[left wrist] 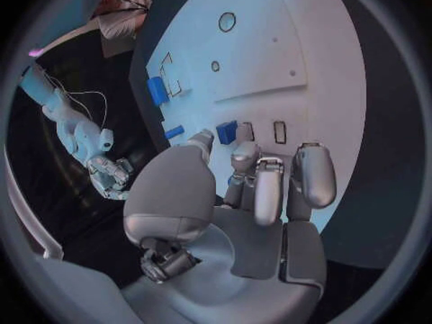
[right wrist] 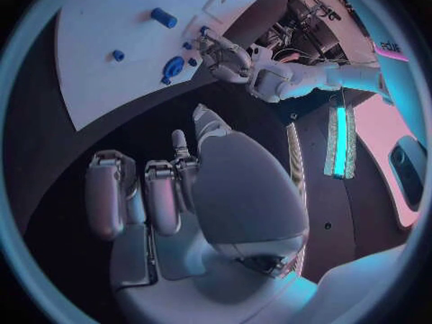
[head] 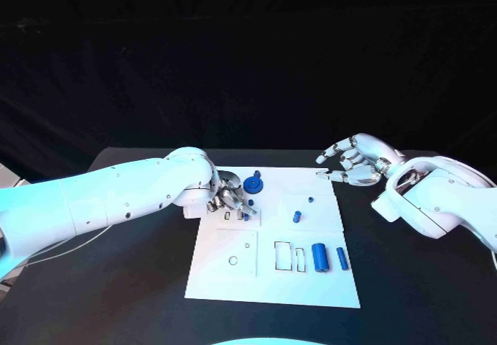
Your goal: Assemble the parts on the task board
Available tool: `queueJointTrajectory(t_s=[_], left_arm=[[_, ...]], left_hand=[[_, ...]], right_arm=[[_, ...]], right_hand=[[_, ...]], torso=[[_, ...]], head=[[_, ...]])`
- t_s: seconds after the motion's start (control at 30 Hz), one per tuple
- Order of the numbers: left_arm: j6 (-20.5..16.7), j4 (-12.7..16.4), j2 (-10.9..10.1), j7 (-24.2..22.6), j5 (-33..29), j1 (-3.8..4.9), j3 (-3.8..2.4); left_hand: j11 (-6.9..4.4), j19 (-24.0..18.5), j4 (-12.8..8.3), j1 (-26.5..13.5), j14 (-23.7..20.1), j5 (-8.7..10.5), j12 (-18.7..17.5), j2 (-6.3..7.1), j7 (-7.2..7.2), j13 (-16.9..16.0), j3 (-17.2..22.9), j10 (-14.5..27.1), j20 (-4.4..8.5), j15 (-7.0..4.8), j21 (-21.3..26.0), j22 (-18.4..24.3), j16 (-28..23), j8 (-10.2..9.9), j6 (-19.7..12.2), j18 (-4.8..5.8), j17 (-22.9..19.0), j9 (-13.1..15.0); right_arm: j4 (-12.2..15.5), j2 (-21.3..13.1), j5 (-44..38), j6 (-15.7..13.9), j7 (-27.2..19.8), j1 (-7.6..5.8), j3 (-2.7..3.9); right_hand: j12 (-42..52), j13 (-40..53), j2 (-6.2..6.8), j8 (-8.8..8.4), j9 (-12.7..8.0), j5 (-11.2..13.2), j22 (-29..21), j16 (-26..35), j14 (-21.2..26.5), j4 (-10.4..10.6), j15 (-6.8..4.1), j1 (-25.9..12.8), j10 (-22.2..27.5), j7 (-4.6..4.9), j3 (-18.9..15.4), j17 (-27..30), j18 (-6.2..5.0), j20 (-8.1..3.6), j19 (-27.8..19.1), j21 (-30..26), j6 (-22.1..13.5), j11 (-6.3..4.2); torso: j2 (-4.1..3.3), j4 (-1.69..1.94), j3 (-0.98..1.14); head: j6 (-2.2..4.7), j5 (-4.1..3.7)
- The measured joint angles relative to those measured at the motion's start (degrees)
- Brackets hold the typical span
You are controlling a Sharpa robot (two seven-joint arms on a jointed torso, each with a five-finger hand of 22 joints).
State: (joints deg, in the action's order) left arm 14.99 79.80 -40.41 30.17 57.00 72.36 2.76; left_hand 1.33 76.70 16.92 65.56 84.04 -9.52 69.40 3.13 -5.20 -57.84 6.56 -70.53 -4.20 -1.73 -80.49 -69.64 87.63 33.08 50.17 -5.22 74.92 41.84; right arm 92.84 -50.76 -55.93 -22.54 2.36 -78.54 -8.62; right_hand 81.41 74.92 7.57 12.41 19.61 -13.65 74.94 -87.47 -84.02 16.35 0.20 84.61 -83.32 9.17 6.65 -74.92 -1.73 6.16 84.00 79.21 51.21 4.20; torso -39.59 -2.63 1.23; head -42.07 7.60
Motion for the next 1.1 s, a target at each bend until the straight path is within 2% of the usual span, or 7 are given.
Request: queueJointTrajectory(t_s=[0.2,0.37,0.5,0.53,0.63,0.97,1.1], left_arm=[[0.11,0.00,-0.19,0.01,-0.89,0.00,-0.02],[-0.42,0.17,-0.51,0.01,-3.60,0.00,-0.22],[-1.35,0.38,-0.64,-0.01,-6.01,0.00,-0.27],[-1.62,0.43,-0.66,-0.03,-6.63,0.00,-0.28],[-2.08,0.51,-0.66,-0.08,-7.71,0.00,-0.29],[-2.61,0.40,-1.24,-0.14,-9.84,0.00,-0.30],[-2.87,0.75,-1.93,-0.16,-10.02,0.00,-0.30]], left_hand=[[-0.54,0.22,-0.18,3.61,-0.09,0.00,0.00,-1.47,0.54,-0.24,1.96,-0.12,0.22,-0.53,-0.22,-0.21,0.00,1.68,0.52,0.00,0.00,2.52],[-1.12,0.19,-0.19,8.47,-0.02,0.01,0.00,-1.86,1.25,-0.54,7.49,-0.29,0.64,-1.21,-0.22,-0.45,0.22,2.88,-0.22,0.00,0.00,5.55],[-1.66,0.58,0.00,10.38,0.01,0.20,0.51,-0.28,1.52,-0.99,16.07,-0.44,1.03,-1.45,-0.49,-0.89,0.61,4.47,-0.99,0.00,0.00,8.90],[-1.76,0.59,1.53,10.90,0.01,0.20,0.55,0.31,1.52,-1.11,17.86,-0.54,1.04,-1.45,-0.49,-1.05,0.61,4.95,-1.33,0.00,-0.01,10.04],[-1.86,0.59,1.96,10.09,0.01,0.18,0.55,2.28,1.51,-1.13,23.18,-0.64,1.03,-1.45,-0.49,-1.26,0.61,5.66,-1.35,0.00,-0.01,11.72],[-1.85,0.59,1.56,6.19,0.01,0.17,0.55,5.77,1.41,-1.22,30.71,-1.06,1.03,-1.45,-0.67,-1.61,0.65,5.77,-1.43,0.00,-0.01,14.58],[-2.07,0.92,1.33,3.00,-0.17,-1.35,1.01,7.06,1.93,-1.78,32.04,-2.00,1.36,-1.63,-1.14,-2.32,1.29,6.02,-0.66,0.07,-0.01,15.47]], right_arm=[[-0.12,0.06,-0.25,0.31,0.24,0.00,0.00],[-0.24,0.17,-0.40,0.52,0.40,0.01,-0.01],[-0.37,0.21,-0.49,0.69,0.50,0.04,-0.01],[-0.40,0.21,-0.51,0.75,0.54,0.04,-0.01],[-0.45,0.22,-0.54,0.87,0.61,0.04,-0.01],[-0.66,0.32,-0.63,1.29,0.81,0.10,-0.02],[-0.78,0.33,-0.64,1.45,0.85,0.15,-0.03]], right_hand=[[0.00,0.00,0.00,0.00,0.00,0.00,0.00,0.00,0.00,0.00,0.00,0.00,0.00,0.00,0.00,0.00,0.00,0.00,0.00,0.00,0.00,0.00],[0.00,0.00,0.00,0.00,0.00,0.00,-0.01,0.00,0.00,0.00,0.00,0.00,0.00,0.00,0.00,0.01,0.00,0.00,0.00,0.00,0.00,0.00],[0.00,0.00,0.00,0.00,0.00,0.00,-0.01,0.00,0.00,0.16,0.00,0.00,0.00,0.00,0.16,0.01,0.00,0.00,0.00,-0.34,0.00,0.00],[0.00,0.00,0.00,0.00,0.00,0.00,-0.01,0.00,0.00,0.16,0.00,0.00,0.00,0.00,0.16,0.01,0.00,0.00,0.00,-0.35,0.00,0.00],[0.00,0.00,0.00,0.00,-0.01,0.00,-0.02,0.23,0.00,0.16,0.00,0.00,0.20,0.00,0.16,0.01,0.00,0.00,0.00,-0.35,0.00,-0.20],[0.00,0.00,0.00,0.00,-0.01,0.00,-0.02,0.23,0.00,0.16,0.00,0.00,0.20,0.00,0.16,0.01,0.00,0.00,0.00,-0.35,0.00,-0.20],[0.00,0.00,0.00,0.00,-0.01,0.00,-0.02,0.23,0.00,0.16,0.00,0.00,0.20,0.00,0.16,0.01,0.00,0.00,0.00,-0.35,0.00,-0.20]], torso=[[0.00,0.01,0.00],[-0.01,-0.02,-0.01],[-0.04,-0.03,-0.03],[-0.04,-0.03,-0.03],[-0.06,0.00,-0.03],[0.03,0.11,0.03],[0.04,0.08,0.03]], head=[[-0.01,0.01],[-0.18,0.00],[-0.35,-0.16],[-0.40,-0.19],[-0.45,-0.21],[-0.55,0.01],[-0.51,0.17]])
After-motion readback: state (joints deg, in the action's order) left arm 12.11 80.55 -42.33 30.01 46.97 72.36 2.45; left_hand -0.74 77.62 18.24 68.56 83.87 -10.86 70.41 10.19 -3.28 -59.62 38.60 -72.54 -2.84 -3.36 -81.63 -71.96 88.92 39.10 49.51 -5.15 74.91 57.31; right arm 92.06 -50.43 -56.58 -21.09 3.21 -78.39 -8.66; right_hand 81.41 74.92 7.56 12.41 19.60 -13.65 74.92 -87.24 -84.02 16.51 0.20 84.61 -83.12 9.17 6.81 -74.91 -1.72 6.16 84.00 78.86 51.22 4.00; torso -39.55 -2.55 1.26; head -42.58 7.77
